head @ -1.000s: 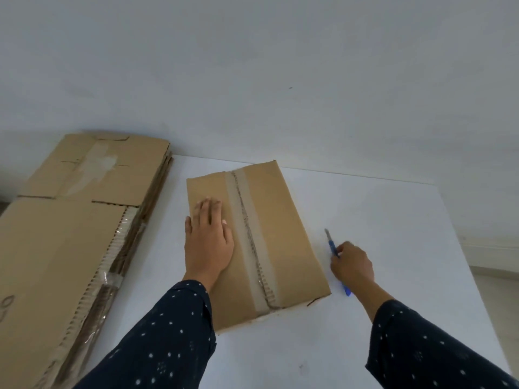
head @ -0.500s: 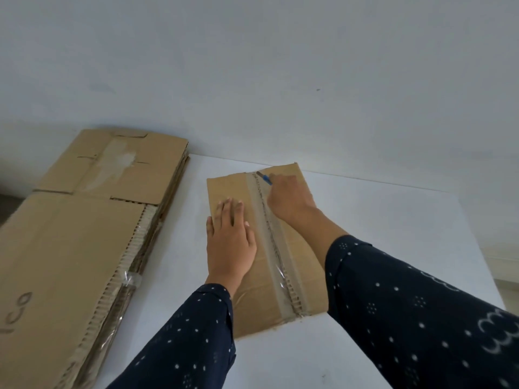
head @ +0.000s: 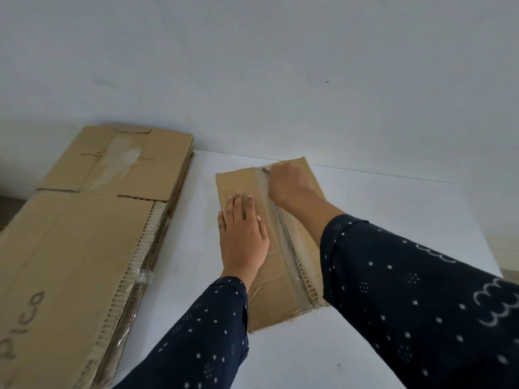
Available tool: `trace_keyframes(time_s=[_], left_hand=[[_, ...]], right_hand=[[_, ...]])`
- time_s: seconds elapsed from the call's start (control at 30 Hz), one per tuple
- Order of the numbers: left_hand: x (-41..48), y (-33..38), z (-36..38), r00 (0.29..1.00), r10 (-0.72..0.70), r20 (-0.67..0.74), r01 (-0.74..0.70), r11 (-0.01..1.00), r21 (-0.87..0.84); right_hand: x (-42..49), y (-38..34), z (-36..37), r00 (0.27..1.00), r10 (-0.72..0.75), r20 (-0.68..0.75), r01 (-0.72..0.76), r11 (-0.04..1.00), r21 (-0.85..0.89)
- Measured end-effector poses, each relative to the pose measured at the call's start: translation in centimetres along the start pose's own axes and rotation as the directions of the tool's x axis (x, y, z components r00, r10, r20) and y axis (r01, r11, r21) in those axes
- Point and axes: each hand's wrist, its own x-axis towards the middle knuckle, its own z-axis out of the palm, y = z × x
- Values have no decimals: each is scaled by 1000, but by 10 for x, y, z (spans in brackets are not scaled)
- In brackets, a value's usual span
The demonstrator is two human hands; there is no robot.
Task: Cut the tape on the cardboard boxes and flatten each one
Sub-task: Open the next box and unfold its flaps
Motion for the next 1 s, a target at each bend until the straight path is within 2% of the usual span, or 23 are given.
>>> trace_keyframes(time_s=[0.5, 0.73, 1.0], left_hand=[[-1, 1, -2, 999, -5, 38, 6, 1000, -10], [-9, 2, -10, 998, 3, 69, -1, 1000, -26], [-53, 17, -8, 997, 6, 82, -9, 999, 43]], right_hand=[[-93, 4, 2, 990, 21, 141, -7, 995, -97], [-113, 0, 9, 995, 42, 95, -28, 989, -146], [-134, 1, 8, 996, 12, 92, 2, 989, -149]])
